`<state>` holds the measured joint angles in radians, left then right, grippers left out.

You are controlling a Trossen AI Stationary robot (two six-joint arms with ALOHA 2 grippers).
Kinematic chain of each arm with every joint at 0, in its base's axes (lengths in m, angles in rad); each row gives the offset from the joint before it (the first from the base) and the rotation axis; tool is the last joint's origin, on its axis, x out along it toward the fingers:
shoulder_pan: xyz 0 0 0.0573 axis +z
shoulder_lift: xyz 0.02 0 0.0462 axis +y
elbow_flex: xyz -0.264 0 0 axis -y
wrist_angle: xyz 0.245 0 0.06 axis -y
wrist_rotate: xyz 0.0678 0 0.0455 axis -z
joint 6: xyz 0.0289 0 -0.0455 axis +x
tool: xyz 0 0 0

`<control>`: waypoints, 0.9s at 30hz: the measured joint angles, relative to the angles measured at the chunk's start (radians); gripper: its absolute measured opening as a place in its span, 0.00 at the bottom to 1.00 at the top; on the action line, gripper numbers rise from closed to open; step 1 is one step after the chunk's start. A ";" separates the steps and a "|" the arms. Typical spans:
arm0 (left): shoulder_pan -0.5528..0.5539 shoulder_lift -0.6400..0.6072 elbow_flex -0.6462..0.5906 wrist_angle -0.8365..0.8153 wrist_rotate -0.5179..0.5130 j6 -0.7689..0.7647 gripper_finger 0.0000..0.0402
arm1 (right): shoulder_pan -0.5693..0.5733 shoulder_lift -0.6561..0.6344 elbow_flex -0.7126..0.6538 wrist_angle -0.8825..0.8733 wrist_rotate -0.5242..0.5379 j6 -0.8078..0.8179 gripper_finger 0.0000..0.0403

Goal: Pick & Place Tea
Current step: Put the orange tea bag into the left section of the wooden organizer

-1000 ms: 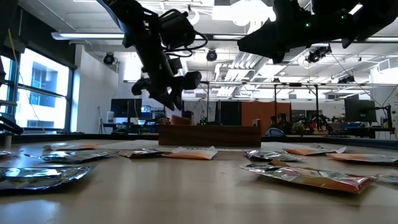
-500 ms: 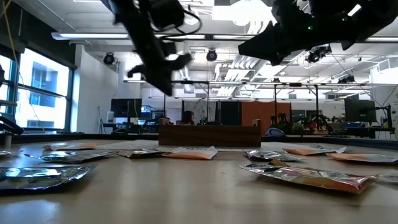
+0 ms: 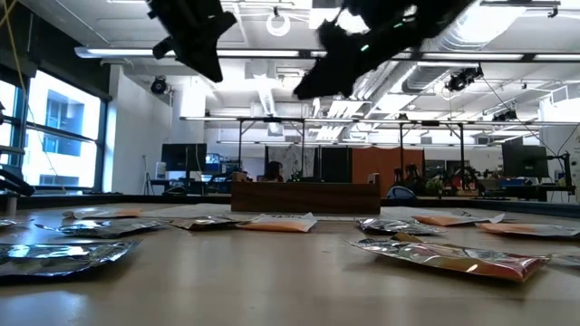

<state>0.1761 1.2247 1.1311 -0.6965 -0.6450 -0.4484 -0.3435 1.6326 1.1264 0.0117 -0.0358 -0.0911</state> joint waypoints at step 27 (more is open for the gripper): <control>0.000 0.003 -0.001 -0.142 -0.109 -0.001 0.10 | -0.191 0.722 0.756 -0.501 -0.259 -0.059 0.37</control>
<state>0.1761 1.2278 1.1301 -0.8383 -0.7540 -0.4492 -0.5349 2.3548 1.8827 -0.4890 -0.2949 -0.1501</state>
